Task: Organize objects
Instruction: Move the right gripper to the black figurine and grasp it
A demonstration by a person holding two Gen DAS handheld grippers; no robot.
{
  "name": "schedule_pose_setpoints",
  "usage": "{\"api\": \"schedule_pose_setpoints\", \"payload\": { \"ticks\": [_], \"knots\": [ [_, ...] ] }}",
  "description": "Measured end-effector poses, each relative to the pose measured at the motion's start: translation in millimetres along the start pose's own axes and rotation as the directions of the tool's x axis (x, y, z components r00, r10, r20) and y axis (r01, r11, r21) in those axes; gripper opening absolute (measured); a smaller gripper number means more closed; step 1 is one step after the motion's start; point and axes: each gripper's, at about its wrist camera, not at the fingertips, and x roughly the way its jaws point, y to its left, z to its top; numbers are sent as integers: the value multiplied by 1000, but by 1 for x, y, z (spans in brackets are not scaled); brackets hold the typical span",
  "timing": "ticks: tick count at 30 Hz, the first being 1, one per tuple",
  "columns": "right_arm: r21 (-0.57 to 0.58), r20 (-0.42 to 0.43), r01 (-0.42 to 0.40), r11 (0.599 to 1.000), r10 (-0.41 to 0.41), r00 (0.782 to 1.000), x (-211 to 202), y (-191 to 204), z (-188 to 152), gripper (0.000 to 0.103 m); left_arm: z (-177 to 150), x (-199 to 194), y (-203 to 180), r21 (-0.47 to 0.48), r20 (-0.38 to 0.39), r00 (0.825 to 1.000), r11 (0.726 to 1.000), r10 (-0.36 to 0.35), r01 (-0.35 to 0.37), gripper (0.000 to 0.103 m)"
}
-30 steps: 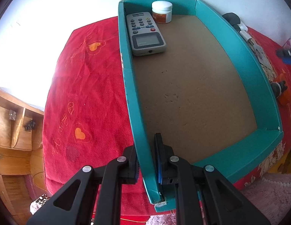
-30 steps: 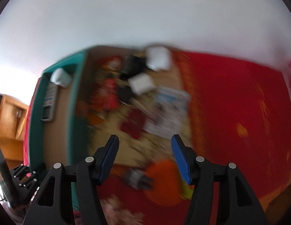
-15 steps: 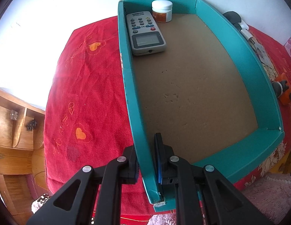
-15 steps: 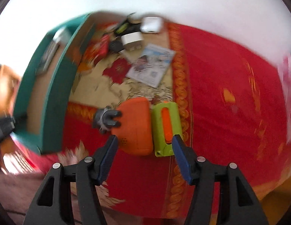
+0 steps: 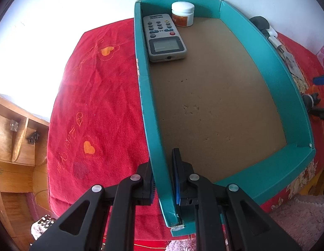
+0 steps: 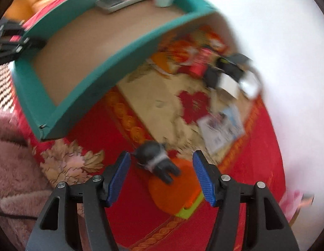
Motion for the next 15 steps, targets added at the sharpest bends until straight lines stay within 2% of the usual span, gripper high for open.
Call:
{"api": "schedule_pose_setpoints", "payload": {
  "ticks": [3,5,10,12,14,15],
  "knots": [
    [-84,-70,-51,995,45,997,11,4,8,63,-1,0,2,-2,3,1000,1000,-1,1,11],
    [-130,-95,-31,991,19,995,19,4,9,63,-1,0,3,-5,4,1000,1000,0,0,11],
    [-140,-136,-53,989,34,990,32,-5,9,61,-2,1,6,-15,8,1000,1000,-2,3,11],
    [-158,-134,-60,986,39,990,36,-8,10,54,-2,1,7,-15,7,1000,1000,-1,1,11],
    [-169,-122,-77,983,57,991,37,-10,13,41,-2,1,8,-14,7,1000,1000,-1,1,11],
    [-173,-112,-76,982,57,992,35,-11,13,41,-3,1,8,-14,7,1000,1000,0,0,11]
  ]
}}
